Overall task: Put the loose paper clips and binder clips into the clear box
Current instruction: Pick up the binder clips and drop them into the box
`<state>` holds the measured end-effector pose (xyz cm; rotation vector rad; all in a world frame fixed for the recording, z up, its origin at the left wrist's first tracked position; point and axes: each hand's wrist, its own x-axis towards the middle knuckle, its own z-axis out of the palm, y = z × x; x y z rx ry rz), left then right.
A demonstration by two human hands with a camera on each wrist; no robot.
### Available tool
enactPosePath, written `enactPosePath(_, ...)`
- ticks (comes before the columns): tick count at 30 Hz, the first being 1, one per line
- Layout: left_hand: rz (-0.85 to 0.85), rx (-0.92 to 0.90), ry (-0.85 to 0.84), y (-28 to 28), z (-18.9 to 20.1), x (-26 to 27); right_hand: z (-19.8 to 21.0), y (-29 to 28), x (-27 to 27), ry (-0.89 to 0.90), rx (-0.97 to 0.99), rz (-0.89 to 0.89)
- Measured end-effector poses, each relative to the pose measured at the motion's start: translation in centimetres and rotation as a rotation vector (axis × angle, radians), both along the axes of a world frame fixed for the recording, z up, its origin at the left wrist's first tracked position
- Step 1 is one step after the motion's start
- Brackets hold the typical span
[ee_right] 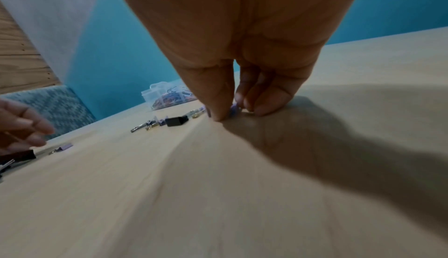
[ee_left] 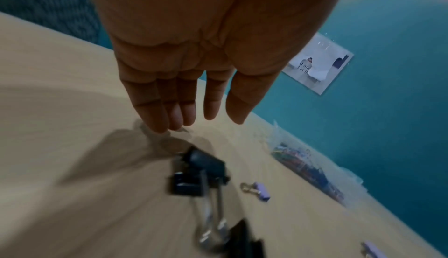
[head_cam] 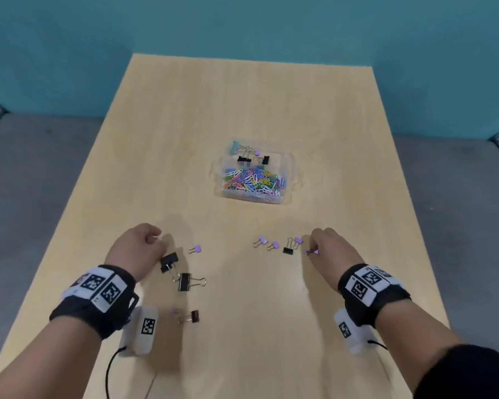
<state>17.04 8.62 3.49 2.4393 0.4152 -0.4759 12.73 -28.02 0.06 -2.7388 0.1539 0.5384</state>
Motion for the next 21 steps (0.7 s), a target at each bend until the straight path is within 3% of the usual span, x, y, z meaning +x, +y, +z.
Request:
enactPosePath(5,-0.155,0.172,0.032,1.1,-2.2,-2.2,0.5,0.6,-0.2,0.051,0.058,-0.147)
enactPosePath(10,-0.169,0.231,-0.011,-0.6,-2.5,-2.7,1.1,0.9,-0.9,0.052,0.126,-0.240)
enactPosePath(14,-0.186,0.289,-0.034,-1.8,-2.5,-2.0,1.0,0.8,-1.5,-0.014,0.430,-0.547)
enactPosePath(17,-0.198,0.284,-0.027,-2.4,-2.6,-1.4,0.6,0.4,-1.6,-0.031,0.709,-0.826)
enactPosePath(21,-0.074,0.162,-0.060,-1.7,-1.9,-1.2,0.4,0.3,-1.1,-0.018,0.655,-0.848)
